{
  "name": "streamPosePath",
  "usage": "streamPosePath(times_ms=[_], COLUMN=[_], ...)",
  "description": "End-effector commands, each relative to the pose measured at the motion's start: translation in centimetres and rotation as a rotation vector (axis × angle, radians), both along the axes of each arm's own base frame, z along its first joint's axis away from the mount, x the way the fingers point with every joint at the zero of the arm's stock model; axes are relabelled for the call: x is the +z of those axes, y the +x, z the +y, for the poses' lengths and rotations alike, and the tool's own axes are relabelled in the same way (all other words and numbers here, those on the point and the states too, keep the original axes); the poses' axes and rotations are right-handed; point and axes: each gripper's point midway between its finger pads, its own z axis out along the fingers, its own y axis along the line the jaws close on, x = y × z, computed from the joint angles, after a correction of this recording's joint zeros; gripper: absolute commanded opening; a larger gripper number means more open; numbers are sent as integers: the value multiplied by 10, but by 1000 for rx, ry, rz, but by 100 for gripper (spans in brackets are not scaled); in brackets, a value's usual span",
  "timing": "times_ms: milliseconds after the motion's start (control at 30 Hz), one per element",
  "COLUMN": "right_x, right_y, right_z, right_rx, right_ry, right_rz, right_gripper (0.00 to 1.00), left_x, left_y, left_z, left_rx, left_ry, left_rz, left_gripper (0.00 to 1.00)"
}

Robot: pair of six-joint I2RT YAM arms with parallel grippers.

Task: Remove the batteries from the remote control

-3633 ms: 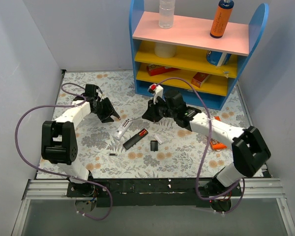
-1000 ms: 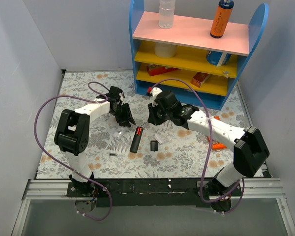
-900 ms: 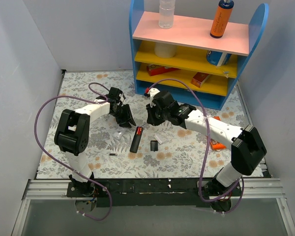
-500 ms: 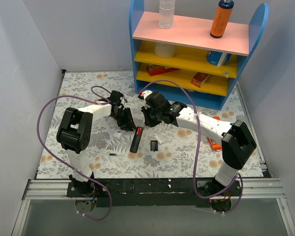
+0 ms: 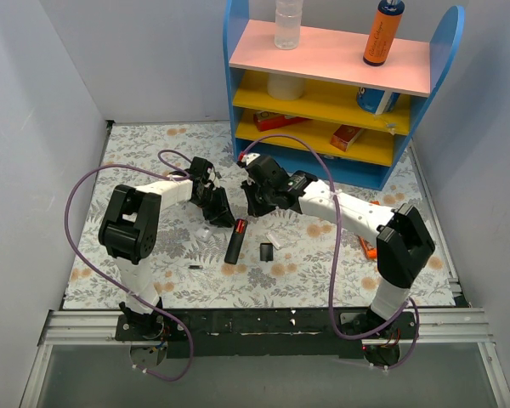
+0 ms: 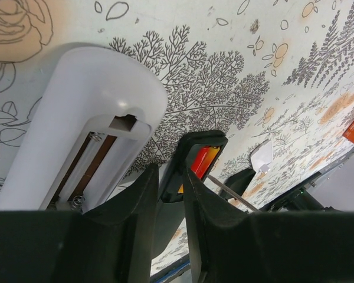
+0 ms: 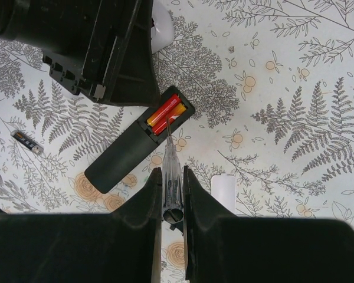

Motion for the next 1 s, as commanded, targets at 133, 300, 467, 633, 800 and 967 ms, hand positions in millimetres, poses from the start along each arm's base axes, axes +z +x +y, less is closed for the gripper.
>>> streamPosePath(times_ms=[133,300,467,633,800,967], right_x=[1,-5,0,-1,-18,-28], right_y=[5,6,7,2,-3,-7], right_z=[5,6,17,34,41,42], right_rx=[-45,-53,-43,-16,-5,16], right_ry=[-24,-51,-56,-77,-144,-183], right_rz=[24,33,22,12,26,31], right_gripper=[1,1,1,1,1,1], left_x=[4,4,4,1,-3,-7], left_y=[-3,-4,-7,-8,-8,-10], left_z=[-5,-6,-9,-7,-2,-1], left_rx=[-25,-27,-33,-31,-18,-13], left_ry=[-44,-52,-72,-62,-30,-15], left_rz=[1,4,18,31,34,45], left_gripper=[22,21,20,17,12,8])
